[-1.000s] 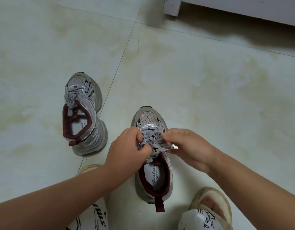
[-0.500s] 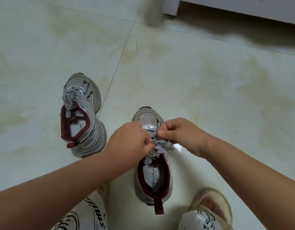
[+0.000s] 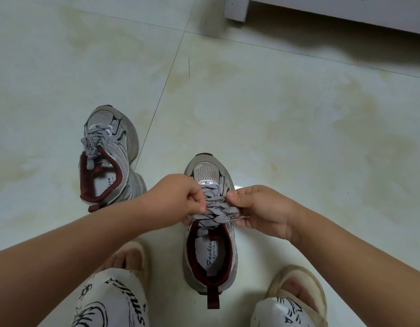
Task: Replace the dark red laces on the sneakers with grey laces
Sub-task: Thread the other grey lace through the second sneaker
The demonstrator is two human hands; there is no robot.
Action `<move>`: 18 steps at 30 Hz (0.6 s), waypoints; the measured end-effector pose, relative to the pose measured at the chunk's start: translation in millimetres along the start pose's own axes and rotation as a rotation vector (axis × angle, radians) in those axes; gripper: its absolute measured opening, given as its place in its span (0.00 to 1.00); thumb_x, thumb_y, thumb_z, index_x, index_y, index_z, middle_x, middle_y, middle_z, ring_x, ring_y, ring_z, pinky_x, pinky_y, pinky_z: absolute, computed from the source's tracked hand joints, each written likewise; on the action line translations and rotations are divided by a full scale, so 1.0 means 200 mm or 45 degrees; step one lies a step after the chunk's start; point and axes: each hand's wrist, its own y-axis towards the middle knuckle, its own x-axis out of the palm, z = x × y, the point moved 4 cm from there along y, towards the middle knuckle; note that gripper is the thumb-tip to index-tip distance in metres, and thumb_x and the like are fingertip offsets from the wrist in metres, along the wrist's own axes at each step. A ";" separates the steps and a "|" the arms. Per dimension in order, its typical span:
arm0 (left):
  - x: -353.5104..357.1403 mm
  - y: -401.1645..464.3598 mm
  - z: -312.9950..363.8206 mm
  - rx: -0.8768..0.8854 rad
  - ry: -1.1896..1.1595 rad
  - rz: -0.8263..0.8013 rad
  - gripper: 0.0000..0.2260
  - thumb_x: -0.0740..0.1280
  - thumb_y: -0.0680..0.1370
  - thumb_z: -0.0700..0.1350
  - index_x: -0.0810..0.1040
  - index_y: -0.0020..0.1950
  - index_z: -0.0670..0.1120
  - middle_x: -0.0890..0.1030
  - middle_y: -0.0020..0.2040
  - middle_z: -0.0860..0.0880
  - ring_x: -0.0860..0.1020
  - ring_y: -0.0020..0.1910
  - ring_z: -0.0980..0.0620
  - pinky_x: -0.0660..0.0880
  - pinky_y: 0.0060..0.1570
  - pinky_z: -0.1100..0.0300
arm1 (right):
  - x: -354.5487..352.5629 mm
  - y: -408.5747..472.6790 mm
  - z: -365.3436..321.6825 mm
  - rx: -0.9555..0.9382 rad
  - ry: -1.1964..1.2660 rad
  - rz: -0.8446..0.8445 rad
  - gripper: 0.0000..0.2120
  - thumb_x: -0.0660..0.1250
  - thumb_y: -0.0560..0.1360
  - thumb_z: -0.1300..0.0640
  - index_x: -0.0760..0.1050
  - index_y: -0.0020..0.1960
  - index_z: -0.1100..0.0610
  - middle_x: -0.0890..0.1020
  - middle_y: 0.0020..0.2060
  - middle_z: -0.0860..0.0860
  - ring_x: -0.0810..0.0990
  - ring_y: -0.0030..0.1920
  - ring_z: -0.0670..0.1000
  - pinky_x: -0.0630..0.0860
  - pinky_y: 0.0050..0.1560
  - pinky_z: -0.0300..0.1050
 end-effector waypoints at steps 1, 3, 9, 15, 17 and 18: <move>0.00 0.00 -0.01 -0.014 -0.054 -0.024 0.06 0.69 0.74 0.37 0.78 0.36 0.44 0.77 0.31 0.49 0.75 0.22 0.61 0.74 0.29 0.70 | 0.00 0.00 0.00 0.000 0.007 0.007 0.07 0.64 0.76 0.57 0.75 0.41 0.58 0.74 0.36 0.54 0.69 0.34 0.48 0.74 0.32 0.35; -0.01 0.00 -0.01 -0.025 -0.033 -0.026 0.09 0.67 0.75 0.36 0.76 0.36 0.46 0.77 0.31 0.49 0.75 0.21 0.61 0.72 0.27 0.72 | 0.01 0.01 -0.01 -0.015 0.018 0.012 0.07 0.63 0.76 0.56 0.75 0.49 0.60 0.75 0.41 0.57 0.71 0.39 0.51 0.74 0.37 0.38; 0.03 -0.02 -0.07 -0.114 -0.385 -0.027 0.11 0.58 0.79 0.36 0.70 0.38 0.44 0.74 0.37 0.47 0.76 0.35 0.54 0.79 0.39 0.66 | 0.02 0.01 -0.02 -0.024 -0.122 0.040 0.09 0.62 0.78 0.59 0.73 0.39 0.56 0.75 0.32 0.51 0.71 0.31 0.47 0.71 0.31 0.36; 0.03 -0.06 -0.10 -0.087 -0.586 -0.069 0.09 0.60 0.79 0.38 0.72 0.39 0.44 0.75 0.37 0.48 0.76 0.34 0.58 0.78 0.39 0.65 | 0.05 0.01 -0.08 -0.084 -0.327 0.091 0.10 0.62 0.77 0.58 0.72 0.37 0.54 0.74 0.31 0.49 0.70 0.30 0.46 0.69 0.33 0.38; 0.02 -0.03 -0.06 -0.007 -0.181 0.025 0.07 0.66 0.76 0.44 0.74 0.38 0.47 0.75 0.34 0.51 0.75 0.32 0.57 0.78 0.38 0.64 | 0.07 0.01 -0.11 -0.102 -0.373 0.113 0.11 0.62 0.77 0.57 0.72 0.37 0.54 0.75 0.31 0.50 0.71 0.30 0.47 0.69 0.34 0.39; 0.02 -0.02 -0.03 0.046 0.028 0.061 0.08 0.68 0.75 0.46 0.73 0.36 0.49 0.75 0.33 0.53 0.74 0.31 0.58 0.76 0.38 0.63 | 0.08 0.01 -0.12 -0.109 -0.383 0.127 0.10 0.62 0.77 0.57 0.72 0.37 0.55 0.75 0.32 0.51 0.71 0.31 0.48 0.70 0.34 0.40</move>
